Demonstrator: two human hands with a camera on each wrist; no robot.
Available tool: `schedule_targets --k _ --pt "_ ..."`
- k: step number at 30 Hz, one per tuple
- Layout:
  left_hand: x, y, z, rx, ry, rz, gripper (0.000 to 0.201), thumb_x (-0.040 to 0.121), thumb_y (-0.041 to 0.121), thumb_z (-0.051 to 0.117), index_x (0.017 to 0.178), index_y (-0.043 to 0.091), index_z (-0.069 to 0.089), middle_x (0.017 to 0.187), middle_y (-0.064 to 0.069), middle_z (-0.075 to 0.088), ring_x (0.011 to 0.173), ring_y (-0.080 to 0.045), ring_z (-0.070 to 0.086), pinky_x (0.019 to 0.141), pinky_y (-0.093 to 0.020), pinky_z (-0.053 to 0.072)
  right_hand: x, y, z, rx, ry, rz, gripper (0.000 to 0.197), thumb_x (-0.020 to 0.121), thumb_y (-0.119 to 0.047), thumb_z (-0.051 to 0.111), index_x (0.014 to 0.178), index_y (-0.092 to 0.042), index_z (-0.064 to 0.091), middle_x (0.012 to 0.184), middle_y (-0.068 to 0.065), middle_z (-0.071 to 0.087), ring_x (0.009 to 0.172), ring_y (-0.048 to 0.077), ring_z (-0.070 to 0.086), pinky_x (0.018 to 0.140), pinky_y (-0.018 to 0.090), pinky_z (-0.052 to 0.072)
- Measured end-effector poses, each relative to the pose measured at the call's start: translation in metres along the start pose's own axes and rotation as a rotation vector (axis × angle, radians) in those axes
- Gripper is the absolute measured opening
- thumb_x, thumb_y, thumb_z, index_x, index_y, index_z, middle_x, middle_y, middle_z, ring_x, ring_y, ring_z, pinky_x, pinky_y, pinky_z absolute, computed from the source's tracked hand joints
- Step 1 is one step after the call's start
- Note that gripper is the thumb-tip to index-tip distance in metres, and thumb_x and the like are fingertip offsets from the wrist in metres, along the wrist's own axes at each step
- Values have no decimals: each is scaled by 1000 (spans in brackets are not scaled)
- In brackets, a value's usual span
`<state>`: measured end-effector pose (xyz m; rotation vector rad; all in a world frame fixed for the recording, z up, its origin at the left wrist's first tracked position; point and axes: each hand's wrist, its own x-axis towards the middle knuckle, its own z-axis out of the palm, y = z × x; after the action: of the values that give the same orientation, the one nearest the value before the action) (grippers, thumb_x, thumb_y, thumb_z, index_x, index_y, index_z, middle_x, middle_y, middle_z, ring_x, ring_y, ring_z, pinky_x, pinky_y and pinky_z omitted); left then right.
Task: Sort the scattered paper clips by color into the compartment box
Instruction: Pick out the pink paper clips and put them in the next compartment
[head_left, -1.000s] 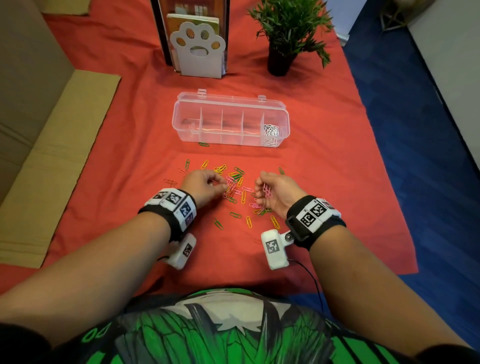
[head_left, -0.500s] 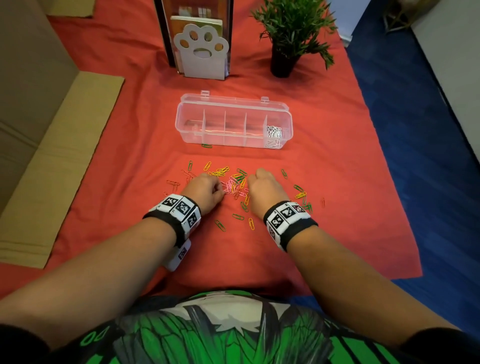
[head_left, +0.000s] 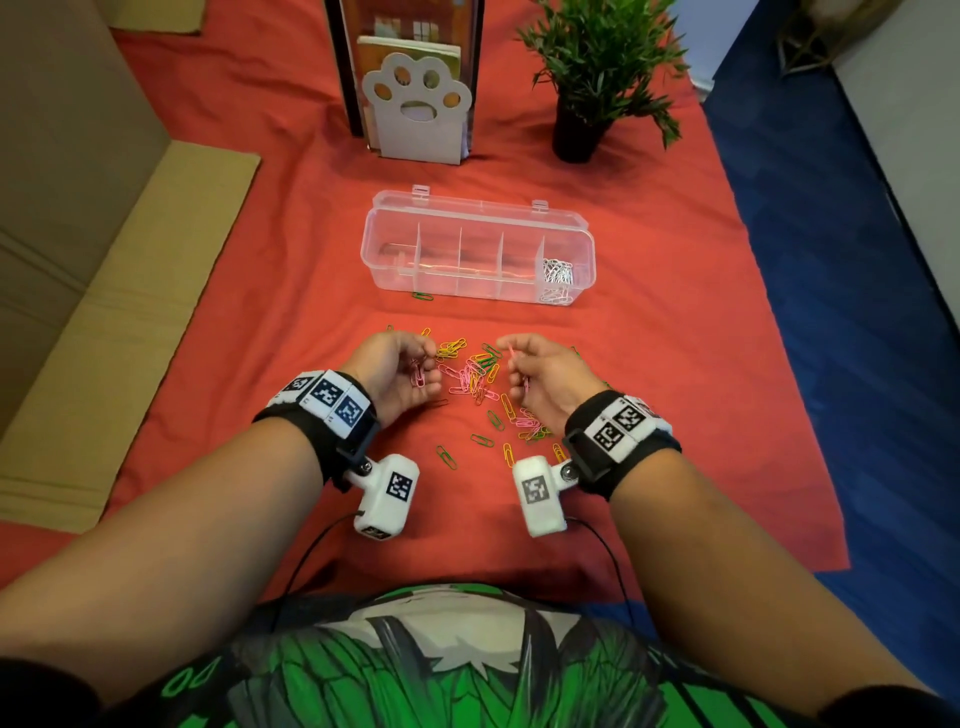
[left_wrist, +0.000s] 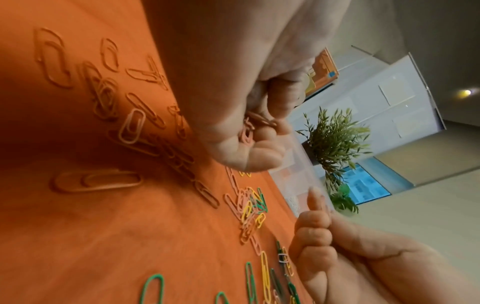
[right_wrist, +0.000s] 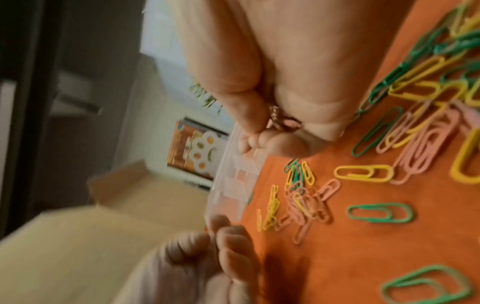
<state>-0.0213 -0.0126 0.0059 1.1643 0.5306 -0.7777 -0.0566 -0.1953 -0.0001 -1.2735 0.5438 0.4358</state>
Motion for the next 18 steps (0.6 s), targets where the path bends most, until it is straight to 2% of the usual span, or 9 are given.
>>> schedule_targets --k 2,4,5,7,9,10,12,14,18 --pt "1 2 3 0 -4 -26 27 87 12 34 65 13 50 55 -1 46 40 -10 49 44 -16 47 -2 -5 -1 222 -28 62 25 89 -1 33 80 -10 55 69 3 45 58 14 43 47 20 41" --pt "6 -1 6 166 31 28 30 94 18 38 67 16 51 58 2 43 37 -4 45 40 -13 42 0 -5 1 205 7 116 21 86 -9 38 71 -10 53 67 3 44 56 14 40 45 21 40" --pt "10 -4 7 281 60 83 30 96 18 39 69 17 53 59 2 41 35 -1 42 38 -12 39 3 -3 3 77 40 109 20 86 -10 41 69 -11 53 65 2 42 53 13 37 44 20 35" --pt "18 -10 6 542 110 196 31 97 12 38 73 19 56 62 1 43 35 1 42 39 -13 37 5 0 9 -360 82 24 16 85 -10 51 71 -14 58 63 -2 46 52 10 38 44 20 29" --pt "24 -13 4 807 158 283 31 95 6 37 79 17 61 67 2 51 51 -6 48 49 -18 38 5 6 15 -759 71 -92 13 85 -10 55 84 -12 68 66 -9 49 57 7 45 52 20 36" --pt "25 -13 4 921 178 316 29 93 5 38 87 14 65 72 1 56 62 -11 51 57 -21 38 6 10 17 -895 68 -147 19 86 -8 53 91 -12 71 68 -10 46 62 9 47 59 23 41" --pt "24 -13 3 1121 211 379 26 92 8 42 100 10 67 89 -6 64 84 -21 57 72 -25 42 8 15 16 -1056 83 -208 26 85 -6 50 97 -13 72 73 -7 40 74 14 49 71 24 42" --pt "24 -14 0 1298 223 461 22 90 16 50 101 10 68 102 -12 68 98 -28 61 84 -30 43 9 16 11 -1135 143 -240 28 84 -5 49 95 -14 73 75 -5 36 79 22 51 72 24 41" --pt "24 -16 -8 1494 238 548 18 80 22 65 95 13 69 97 -13 63 92 -30 60 83 -31 44 10 11 1 -1195 211 -298 27 82 -5 47 88 -13 72 87 4 43 87 29 57 77 31 48"
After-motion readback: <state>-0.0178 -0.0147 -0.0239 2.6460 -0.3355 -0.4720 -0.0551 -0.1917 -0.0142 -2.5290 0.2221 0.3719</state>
